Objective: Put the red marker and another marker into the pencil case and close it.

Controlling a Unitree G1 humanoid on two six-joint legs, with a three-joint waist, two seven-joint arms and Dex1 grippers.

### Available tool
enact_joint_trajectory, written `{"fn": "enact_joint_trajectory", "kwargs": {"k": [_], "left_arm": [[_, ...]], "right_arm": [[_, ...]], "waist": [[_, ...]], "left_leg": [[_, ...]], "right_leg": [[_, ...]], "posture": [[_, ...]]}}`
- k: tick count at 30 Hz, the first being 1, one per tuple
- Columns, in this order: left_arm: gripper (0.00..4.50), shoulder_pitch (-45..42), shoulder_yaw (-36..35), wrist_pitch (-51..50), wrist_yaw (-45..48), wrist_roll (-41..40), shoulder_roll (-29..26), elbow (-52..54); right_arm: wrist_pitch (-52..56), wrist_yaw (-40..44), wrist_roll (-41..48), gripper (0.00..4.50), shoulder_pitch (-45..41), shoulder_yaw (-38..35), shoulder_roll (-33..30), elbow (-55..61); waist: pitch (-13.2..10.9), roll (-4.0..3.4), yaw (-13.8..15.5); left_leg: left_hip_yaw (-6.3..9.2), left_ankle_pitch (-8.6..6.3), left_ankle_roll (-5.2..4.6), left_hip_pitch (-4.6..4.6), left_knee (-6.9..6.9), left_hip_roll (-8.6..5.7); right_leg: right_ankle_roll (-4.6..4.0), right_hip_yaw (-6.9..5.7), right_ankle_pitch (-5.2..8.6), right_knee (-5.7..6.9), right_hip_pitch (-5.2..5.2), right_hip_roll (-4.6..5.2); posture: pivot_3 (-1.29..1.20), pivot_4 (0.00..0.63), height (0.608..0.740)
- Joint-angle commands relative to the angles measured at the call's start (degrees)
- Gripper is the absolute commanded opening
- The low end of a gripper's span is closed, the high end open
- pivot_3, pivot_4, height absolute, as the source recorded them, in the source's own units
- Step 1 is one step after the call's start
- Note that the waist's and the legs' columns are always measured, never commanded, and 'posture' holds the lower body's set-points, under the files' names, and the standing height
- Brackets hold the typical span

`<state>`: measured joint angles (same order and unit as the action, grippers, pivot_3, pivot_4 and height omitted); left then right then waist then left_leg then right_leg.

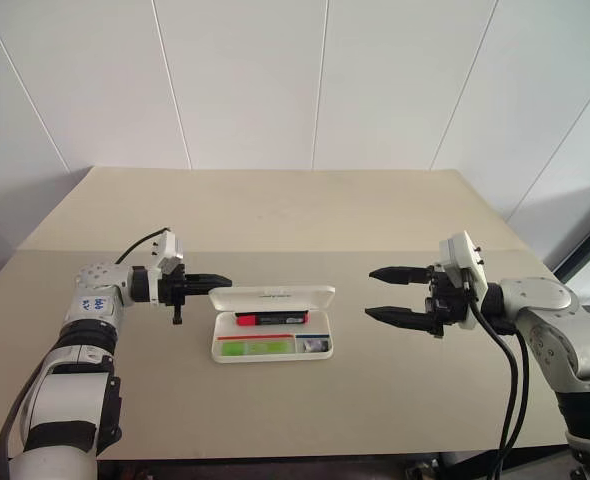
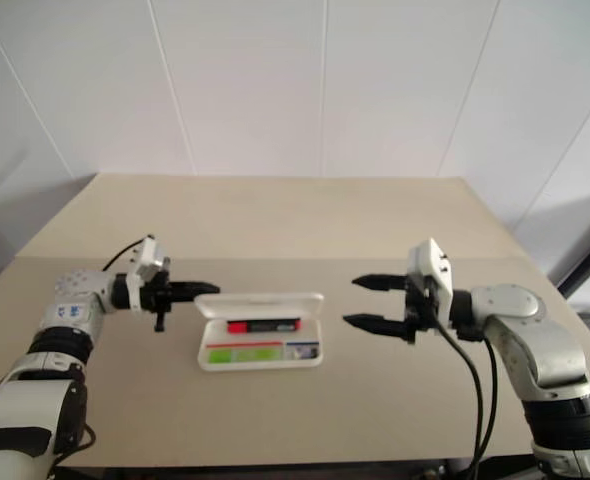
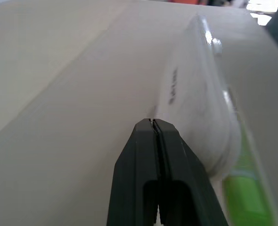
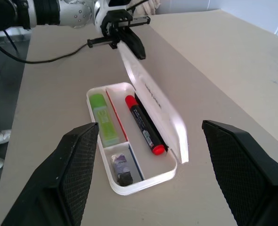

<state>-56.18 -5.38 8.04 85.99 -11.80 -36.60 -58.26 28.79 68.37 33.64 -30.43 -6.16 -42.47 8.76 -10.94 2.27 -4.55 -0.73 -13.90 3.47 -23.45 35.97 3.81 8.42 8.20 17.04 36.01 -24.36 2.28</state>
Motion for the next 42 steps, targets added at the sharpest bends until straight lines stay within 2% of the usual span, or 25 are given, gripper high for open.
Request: {"fn": "enact_joint_trajectory", "kwargs": {"k": [1, 8, 16, 28, 31, 33, 39, 41, 42], "left_arm": [[0.04, 1.1, 0.8, 1.8, 3.8, -0.1, -0.9, 3.1], [0.04, 3.5, 5.7, 2.3, 3.5, 1.5, -0.4, 10.1], [0.04, 6.7, 12.1, 3.2, 4.7, 3.6, -1.1, 17.1], [0.04, 3.2, 22.5, 14.3, -1.0, 15.9, -1.4, 11.8], [0.04, 2.3, 22.6, 15.3, -3.2, 16.5, -0.1, 9.9], [0.04, 1.7, 22.2, 16.4, -4.1, 16.2, 0.6, 9.1], [0.04, 1.9, 14.6, 19.6, -3.4, 7.0, 4.1, 8.7], [0.04, 2.2, 11.1, 18.8, -2.5, 2.5, 5.5, 9.5], [0.04, 2.6, 9.4, 18.1, -1.5, -0.2, 6.1, 10.3]], "right_arm": [[-1.1, 1.5, 2.8, 4.5, 0.1, -3.3, -0.6, -0.9], [-5.2, 9.0, 3.2, 4.5, -0.2, -4.2, -1.9, -8.4], [-7.2, 12.2, 2.0, 4.5, -1.5, -3.6, -2.8, -13.4], [-7.9, 11.7, 1.3, 4.5, -1.3, -3.4, -2.5, -13.6], [-8.0, 11.8, 1.1, 4.5, -1.4, -3.3, -2.5, -13.6], [-8.1, 11.9, 1.0, 4.5, -1.6, -3.2, -2.6, -13.9], [-8.1, 12.9, 1.3, 4.5, -1.8, -3.1, -2.9, -14.0], [-8.0, 13.2, 1.4, 4.5, -1.7, -3.2, -2.9, -13.9], [-8.0, 13.3, 1.5, 4.5, -1.6, -3.3, -3.0, -13.8]], "waist": [[0.0, 0.0, 0.0], [0.0, 0.0, 0.2], [0.0, -0.01, 0.0], [0.0, -0.05, -0.1], [0.0, -0.07, -0.1], [0.0, -0.07, -0.1], [0.0, -0.05, -0.1], [0.0, -0.04, -0.1], [0.0, -0.04, -0.2]], "left_leg": [[0.0, 0.0, 0.0, 0.0, 0.01, 0.0], [0.0, 0.0, 0.0, -0.01, 0.08, 0.0], [0.0, 0.0, 0.0, 0.02, 0.1, 0.0], [0.02, 0.0, -0.01, 0.38, 0.17, 0.0], [0.03, 0.0, -0.01, 0.71, 0.19, -0.03], [0.0, 0.01, -0.02, 0.85, 0.19, -0.03], [-0.1, 0.07, -0.1, 0.92, 0.24, -0.08], [-0.09, 0.07, -0.09, 0.79, 0.24, -0.08], [-0.07, 0.07, -0.09, 0.72, 0.23, -0.08]], "right_leg": [[0.0, 0.0, 0.0, 0.01, 0.0, 0.0], [0.03, 0.01, -0.02, 0.01, 0.03, 0.0], [0.04, 0.03, -0.02, 0.06, 0.03, 0.0], [0.04, 0.06, -0.03, -0.02, 0.46, 0.0], [-0.01, 0.1, 0.0, -0.09, 0.82, 0.0], [-0.48, 0.16, 0.25, -0.12, 0.96, 0.0], [-0.62, 0.34, 0.33, -0.11, 1.02, 0.01], [-0.49, 0.33, 0.25, -0.09, 0.92, 0.0], [-0.15, 0.32, 0.07, -0.07, 0.83, 0.0]], "posture": [[0.0, 0.15, 0.74], [0.0, 0.15, 0.74], [0.0, 0.15, 0.74], [0.0, 0.15, 0.74], [0.0, 0.15, 0.74], [0.0, 0.15, 0.74], [0.0, 0.15, 0.74], [0.0, 0.15, 0.74], [0.0, 0.15, 0.74]]}}
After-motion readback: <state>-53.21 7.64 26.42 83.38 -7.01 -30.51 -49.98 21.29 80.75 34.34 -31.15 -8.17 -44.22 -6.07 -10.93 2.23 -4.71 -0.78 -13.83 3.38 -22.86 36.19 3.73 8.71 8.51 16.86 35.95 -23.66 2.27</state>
